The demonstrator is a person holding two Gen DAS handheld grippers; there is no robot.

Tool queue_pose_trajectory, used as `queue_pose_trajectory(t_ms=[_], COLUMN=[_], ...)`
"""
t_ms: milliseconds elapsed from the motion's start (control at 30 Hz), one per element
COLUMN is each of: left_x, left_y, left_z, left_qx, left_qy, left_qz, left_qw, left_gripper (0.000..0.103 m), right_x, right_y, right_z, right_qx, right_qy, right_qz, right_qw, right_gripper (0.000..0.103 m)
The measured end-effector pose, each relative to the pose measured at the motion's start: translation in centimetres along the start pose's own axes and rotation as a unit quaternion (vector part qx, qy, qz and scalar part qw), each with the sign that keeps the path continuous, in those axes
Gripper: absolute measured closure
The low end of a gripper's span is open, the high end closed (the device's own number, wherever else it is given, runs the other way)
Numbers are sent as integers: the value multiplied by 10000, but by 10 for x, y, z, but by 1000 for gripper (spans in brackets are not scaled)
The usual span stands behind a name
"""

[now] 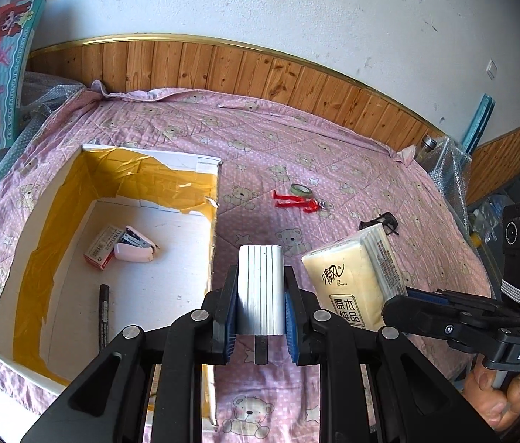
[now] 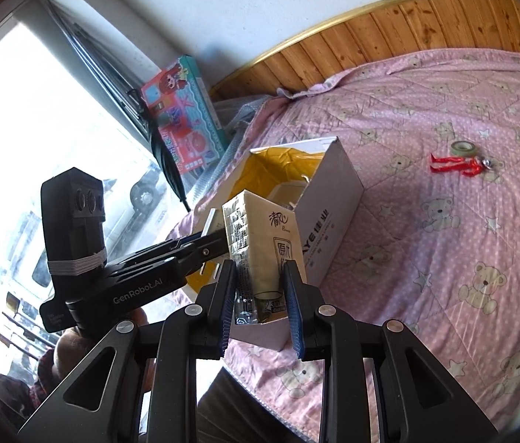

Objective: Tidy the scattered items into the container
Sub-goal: 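Lift and carry the charger and tissue pack with both tools to the box, then open both tools over the box to drop the charger and tissue pack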

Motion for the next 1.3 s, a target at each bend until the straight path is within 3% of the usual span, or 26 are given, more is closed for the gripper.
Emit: queue_pose_trajectory(t_ms=[500,867,1300], left_x=[-73,-103,-121], left_y=[28,7,-13], left_z=[-15,-4,-2], left_qx=[316,35,-175], left_qy=[428,445,456], left_qz=[-604,-1150,-1356], left_qw=[9968,9924,9896], left_gripper=[81,81,81], right_x=[-49,-55,-39], right_y=[-46,-100,-144], right_z=[-28,-29,-23], right_qx=[-109,-369,-659], right_qy=[578,838,864], right_qz=[-241,-92,140], right_qw=[9980,9958,9940], right_gripper=[76,76,76])
Point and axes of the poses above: each gripper's, at about its wrist camera, not at the fingertips, and y roughly against the way its jaws point, x to its right, z to its underside, the point moved 7 cm from there along -y, roughly the way its jaws point, and after that the axes turned 2 degrees about x, right-handed, at the moved point
